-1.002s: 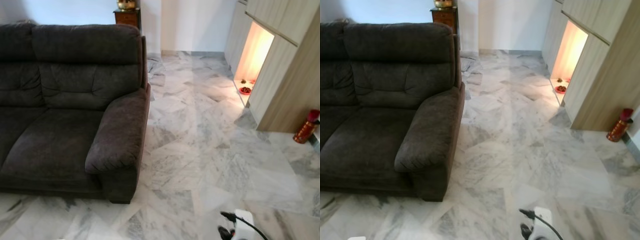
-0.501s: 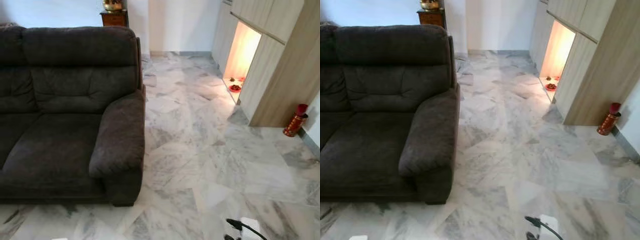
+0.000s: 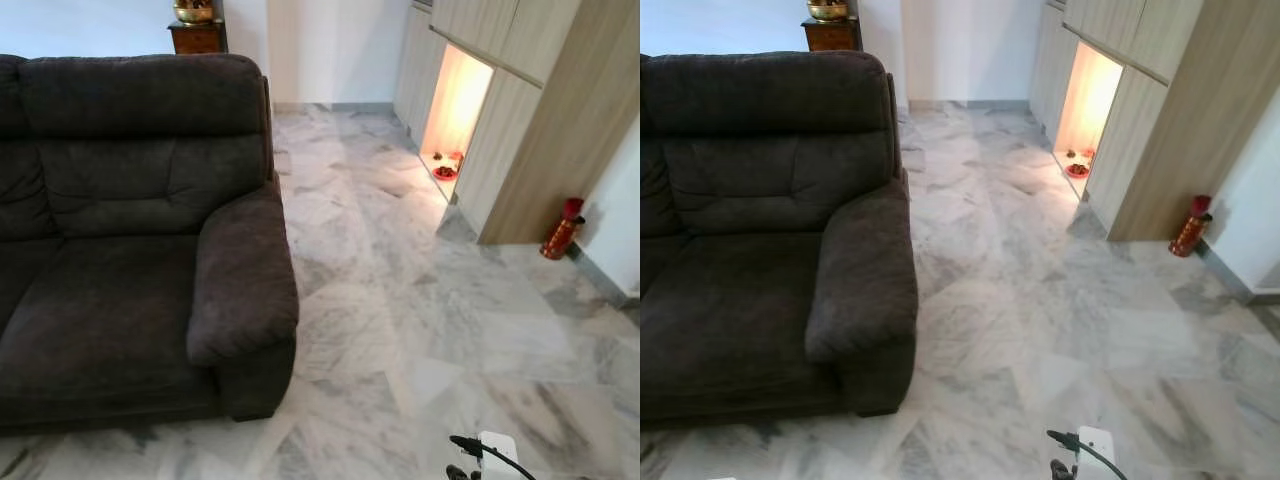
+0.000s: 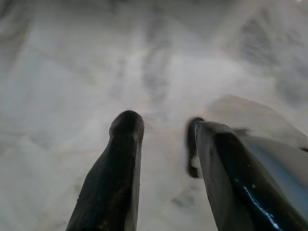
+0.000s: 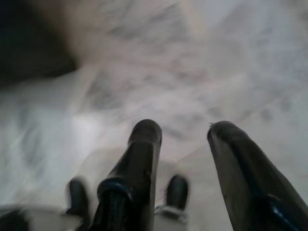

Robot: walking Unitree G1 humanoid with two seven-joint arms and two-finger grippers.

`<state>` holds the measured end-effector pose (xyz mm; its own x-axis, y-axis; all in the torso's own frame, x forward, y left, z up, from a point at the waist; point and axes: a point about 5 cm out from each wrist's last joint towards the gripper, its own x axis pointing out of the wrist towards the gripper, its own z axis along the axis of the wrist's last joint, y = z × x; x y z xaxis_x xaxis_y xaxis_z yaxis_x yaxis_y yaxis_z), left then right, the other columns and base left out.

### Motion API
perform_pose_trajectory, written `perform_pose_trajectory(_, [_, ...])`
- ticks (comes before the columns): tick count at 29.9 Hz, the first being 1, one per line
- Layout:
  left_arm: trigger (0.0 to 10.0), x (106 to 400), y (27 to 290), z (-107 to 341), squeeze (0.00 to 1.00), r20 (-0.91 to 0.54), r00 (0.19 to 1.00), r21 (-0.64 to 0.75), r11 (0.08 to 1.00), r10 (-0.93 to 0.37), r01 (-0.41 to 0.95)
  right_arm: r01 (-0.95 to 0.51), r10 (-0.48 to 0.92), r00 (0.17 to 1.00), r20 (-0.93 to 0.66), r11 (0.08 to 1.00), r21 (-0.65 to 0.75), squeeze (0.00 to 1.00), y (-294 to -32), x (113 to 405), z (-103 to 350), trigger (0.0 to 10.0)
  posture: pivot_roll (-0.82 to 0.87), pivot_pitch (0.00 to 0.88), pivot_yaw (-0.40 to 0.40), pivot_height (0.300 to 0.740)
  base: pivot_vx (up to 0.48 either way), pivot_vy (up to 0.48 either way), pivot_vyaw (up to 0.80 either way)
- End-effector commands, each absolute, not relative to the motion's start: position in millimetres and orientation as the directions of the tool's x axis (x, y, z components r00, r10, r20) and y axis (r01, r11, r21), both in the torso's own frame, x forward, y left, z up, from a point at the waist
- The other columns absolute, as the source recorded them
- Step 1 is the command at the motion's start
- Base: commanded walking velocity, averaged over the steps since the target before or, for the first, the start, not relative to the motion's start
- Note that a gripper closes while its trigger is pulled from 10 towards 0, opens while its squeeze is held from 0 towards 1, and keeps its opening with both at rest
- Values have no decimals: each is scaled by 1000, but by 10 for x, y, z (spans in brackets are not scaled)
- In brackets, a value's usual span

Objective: Move the pillow to the sofa from floor

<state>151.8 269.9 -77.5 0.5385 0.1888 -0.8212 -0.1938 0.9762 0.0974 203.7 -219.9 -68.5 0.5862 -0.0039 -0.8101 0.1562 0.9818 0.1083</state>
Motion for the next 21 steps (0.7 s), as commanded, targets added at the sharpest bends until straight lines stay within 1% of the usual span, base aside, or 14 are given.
perform_pose_trajectory(1, [10000, 1459, 2701, -801, 0, -836, 516, 102, 976, 189, -191, 152, -13, 607, -795, 983, 101, 0, -2238, 2104, -637, 10000, 115, 0, 16, 740, 0, 476, 0])
perform_pose_trajectory(5, [10000, 1457, 2705, -801, 0, -835, 516, 107, 976, 191, -190, 134, -16, 612, -791, 987, 84, 0, -2243, 2114, -629, 10000, 116, 0, 17, 740, 0, 476, 0])
perform_pose_trajectory(8, [10000, 1453, 2709, -800, 0, -835, 515, 109, 976, 193, -188, 99, -2, 613, -790, 992, 75, 0, -2231, 2121, -626, 10000, 117, 0, 18, 740, 0, 476, 800])
perform_pose_trajectory(13, [10000, 1449, 2718, -799, 0, -835, 514, 114, 976, 196, -187, 116, 5, 617, -787, 989, 97, 0, -2218, 2122, -628, 10000, 118, 0, 18, 740, 0, 476, 800])
perform_pose_trajectory(17, [10000, 1448, 2721, -798, 0, -835, 513, 117, 975, 199, -187, 123, 9, 617, -787, 987, 108, 0, -2213, 2120, -630, 10000, 118, 0, 19, 740, 0, 476, 627])
perform_pose_trajectory(21, [10000, 1447, 2724, -798, 0, -835, 512, 120, 975, 202, -189, 148, 3, 617, -787, 982, 119, 0, -2210, 2113, -636, 10000, 119, 0, 21, 740, 0, 476, 0])
